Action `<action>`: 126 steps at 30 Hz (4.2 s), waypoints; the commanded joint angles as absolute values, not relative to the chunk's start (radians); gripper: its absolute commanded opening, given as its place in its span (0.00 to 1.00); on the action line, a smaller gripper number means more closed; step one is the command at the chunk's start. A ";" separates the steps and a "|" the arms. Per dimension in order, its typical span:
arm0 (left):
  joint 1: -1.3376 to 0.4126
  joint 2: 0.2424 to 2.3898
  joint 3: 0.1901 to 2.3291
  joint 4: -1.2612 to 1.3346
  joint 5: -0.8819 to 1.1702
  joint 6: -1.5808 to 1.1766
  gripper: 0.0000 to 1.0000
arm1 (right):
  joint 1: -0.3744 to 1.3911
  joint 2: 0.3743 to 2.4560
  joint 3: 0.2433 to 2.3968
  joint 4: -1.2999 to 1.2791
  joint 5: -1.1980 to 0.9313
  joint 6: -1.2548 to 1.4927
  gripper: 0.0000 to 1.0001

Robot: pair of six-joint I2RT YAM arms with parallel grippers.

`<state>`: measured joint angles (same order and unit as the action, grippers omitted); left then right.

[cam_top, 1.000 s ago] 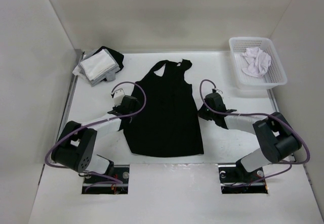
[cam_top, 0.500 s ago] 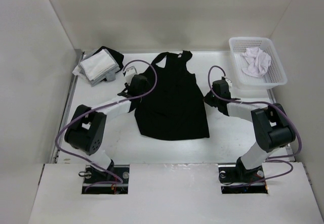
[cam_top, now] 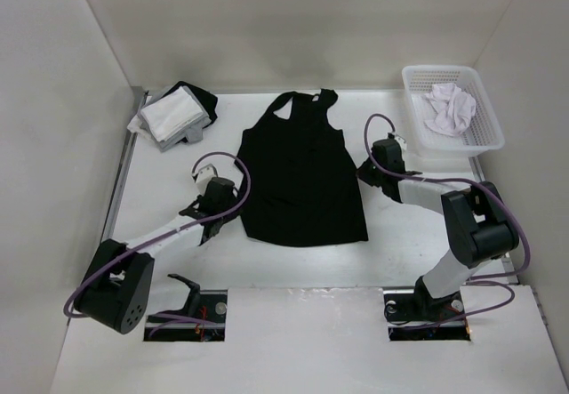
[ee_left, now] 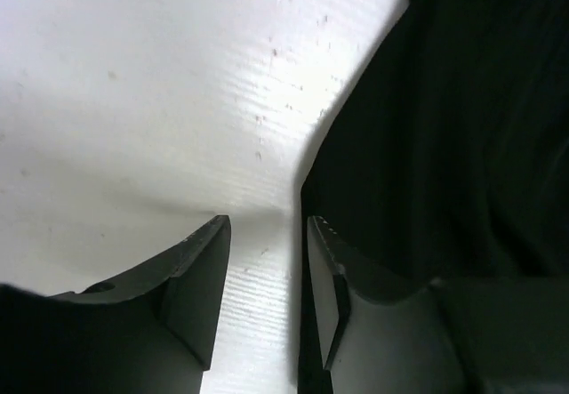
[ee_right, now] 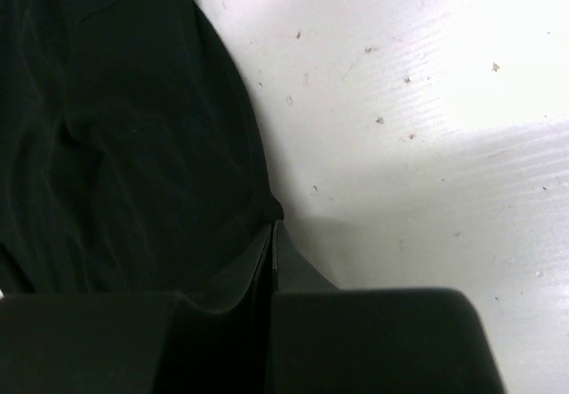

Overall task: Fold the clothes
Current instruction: Flatten the tank top out

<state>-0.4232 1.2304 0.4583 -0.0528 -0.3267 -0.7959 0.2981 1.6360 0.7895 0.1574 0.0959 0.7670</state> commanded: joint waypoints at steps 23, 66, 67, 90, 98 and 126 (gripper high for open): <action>-0.556 1.051 0.944 -0.896 -0.456 -0.827 0.45 | 0.308 1.709 0.819 0.279 0.095 0.818 0.01; -0.384 1.201 0.471 -0.239 -0.206 -0.736 0.24 | 0.314 1.684 0.787 0.285 0.100 0.805 0.04; -0.384 1.194 0.474 -0.258 -0.210 -0.739 0.25 | 0.314 1.684 0.787 0.285 0.100 0.805 0.04; -0.419 1.116 0.491 -0.311 -0.236 -0.788 0.00 | 0.314 1.667 0.770 0.305 0.101 0.815 0.17; -0.416 0.746 0.480 -0.452 -0.366 -0.887 0.00 | 0.346 1.465 0.635 0.230 0.178 0.804 0.37; -0.300 0.526 0.279 -0.293 -0.149 -0.890 0.02 | 0.815 1.029 0.376 -0.239 0.318 1.134 0.33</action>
<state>-0.3130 0.5179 0.2966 -0.3664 -0.1989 -0.9039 0.8124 1.0279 0.3763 -0.2935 0.3286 1.1145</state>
